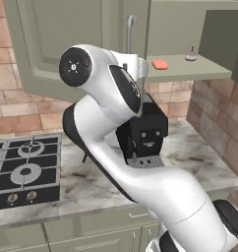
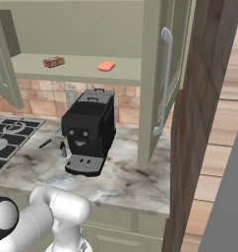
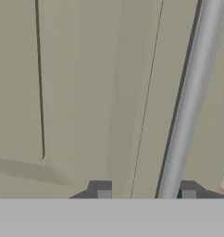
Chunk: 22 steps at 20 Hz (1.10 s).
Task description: Pick the bar soap and bar soap from the cabinet and place them on the counter.
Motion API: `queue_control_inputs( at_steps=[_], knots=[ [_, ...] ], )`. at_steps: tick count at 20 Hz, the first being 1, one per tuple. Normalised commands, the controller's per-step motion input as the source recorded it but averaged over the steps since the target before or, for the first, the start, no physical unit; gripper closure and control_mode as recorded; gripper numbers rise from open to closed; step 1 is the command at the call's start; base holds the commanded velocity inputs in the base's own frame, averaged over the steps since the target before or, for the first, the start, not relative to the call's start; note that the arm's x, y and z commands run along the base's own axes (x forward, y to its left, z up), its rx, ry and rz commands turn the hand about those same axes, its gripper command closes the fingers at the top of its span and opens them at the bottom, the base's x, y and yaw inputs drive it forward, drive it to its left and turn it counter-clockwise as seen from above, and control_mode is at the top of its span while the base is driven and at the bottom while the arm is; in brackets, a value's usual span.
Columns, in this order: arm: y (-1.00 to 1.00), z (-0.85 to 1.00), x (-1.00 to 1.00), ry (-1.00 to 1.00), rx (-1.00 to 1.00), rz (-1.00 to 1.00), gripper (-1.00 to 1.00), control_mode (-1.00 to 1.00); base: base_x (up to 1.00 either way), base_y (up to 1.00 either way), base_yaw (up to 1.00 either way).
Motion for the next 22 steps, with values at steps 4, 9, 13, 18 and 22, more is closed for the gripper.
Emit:
queue_control_inputs(
  at_steps=[4, 9, 13, 18, 22],
  knots=[
    [0.31, -0.04, -0.16, 0.0, 0.0, -0.06, -1.0, -1.0, 0.0, 0.0, 0.0],
    [0.06, 0.0, -0.15, 0.0, 0.0, -0.03, -1.0, -1.0, 0.0, 0.0, 0.0],
    [0.0, 0.0, -0.31, -0.02, 0.0, -0.03, -1.0, -1.0, 0.0, 0.0, 0.0],
    [0.03, 0.0, -0.44, -0.06, 0.0, 0.0, -1.0, -1.0, 0.0, 0.0, 0.0],
    [0.0, 0.04, -0.38, -0.06, 0.0, 0.0, -1.0, -1.0, 0.0, 0.0, 0.0]
  ],
)
